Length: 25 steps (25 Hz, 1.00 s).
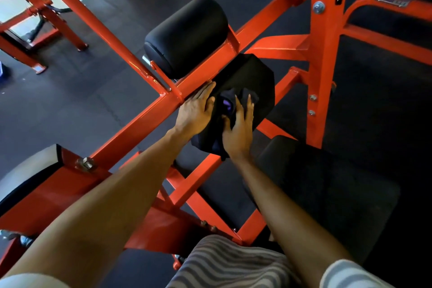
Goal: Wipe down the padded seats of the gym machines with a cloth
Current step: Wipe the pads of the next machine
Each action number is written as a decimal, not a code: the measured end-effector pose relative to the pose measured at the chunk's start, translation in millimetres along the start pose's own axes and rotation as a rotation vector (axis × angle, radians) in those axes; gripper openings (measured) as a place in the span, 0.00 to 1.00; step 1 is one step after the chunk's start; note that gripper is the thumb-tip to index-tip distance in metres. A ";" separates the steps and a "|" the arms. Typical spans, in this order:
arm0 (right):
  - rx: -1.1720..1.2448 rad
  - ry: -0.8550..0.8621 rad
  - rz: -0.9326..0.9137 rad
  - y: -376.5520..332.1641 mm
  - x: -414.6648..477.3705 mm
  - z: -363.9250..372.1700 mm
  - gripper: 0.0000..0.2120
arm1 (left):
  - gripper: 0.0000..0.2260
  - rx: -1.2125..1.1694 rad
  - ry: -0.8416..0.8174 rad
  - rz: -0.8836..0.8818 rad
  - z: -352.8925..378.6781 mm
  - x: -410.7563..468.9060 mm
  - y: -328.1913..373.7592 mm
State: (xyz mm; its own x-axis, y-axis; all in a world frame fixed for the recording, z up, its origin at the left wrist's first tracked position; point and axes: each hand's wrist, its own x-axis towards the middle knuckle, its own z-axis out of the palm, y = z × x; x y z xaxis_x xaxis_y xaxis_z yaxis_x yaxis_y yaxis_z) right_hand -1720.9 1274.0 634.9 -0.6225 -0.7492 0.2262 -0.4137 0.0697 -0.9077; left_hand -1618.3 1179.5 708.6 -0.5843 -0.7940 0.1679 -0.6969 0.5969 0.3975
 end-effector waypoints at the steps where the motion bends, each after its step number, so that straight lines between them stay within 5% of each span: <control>1: -0.012 0.012 -0.005 -4.5 16.7 -4.6 0.30 | 0.21 0.000 0.008 0.005 -0.7 -0.2 0.2; 5: -0.014 0.093 0.175 26.3 64.6 -24.8 0.28 | 0.21 0.005 0.005 0.009 -0.8 -0.5 1.5; 10: 0.106 0.116 0.399 51.4 5.0 -13.3 0.31 | 0.22 0.127 0.031 0.088 0.6 -1.7 -1.6; 13: 0.040 0.067 0.286 29.2 -27.5 0.9 0.31 | 0.25 0.254 -0.046 0.115 0.8 1.8 5.5; 18: -0.081 0.042 0.080 24.1 50.2 -21.0 0.30 | 0.31 0.388 -0.158 0.247 4.4 23.1 34.3; 25: 0.191 0.159 0.519 79.7 27.6 -25.0 0.27 | 0.33 0.708 -0.246 0.422 26.2 59.9 50.9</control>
State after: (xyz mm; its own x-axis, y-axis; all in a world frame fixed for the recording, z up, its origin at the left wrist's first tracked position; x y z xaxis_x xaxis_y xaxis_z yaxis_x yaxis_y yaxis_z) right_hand -1787.7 1275.3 577.6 -0.8106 -0.5390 -0.2290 0.0909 0.2704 -0.9584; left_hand -1699.6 1165.4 715.3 -0.8697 -0.4902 -0.0579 -0.4481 0.8332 -0.3240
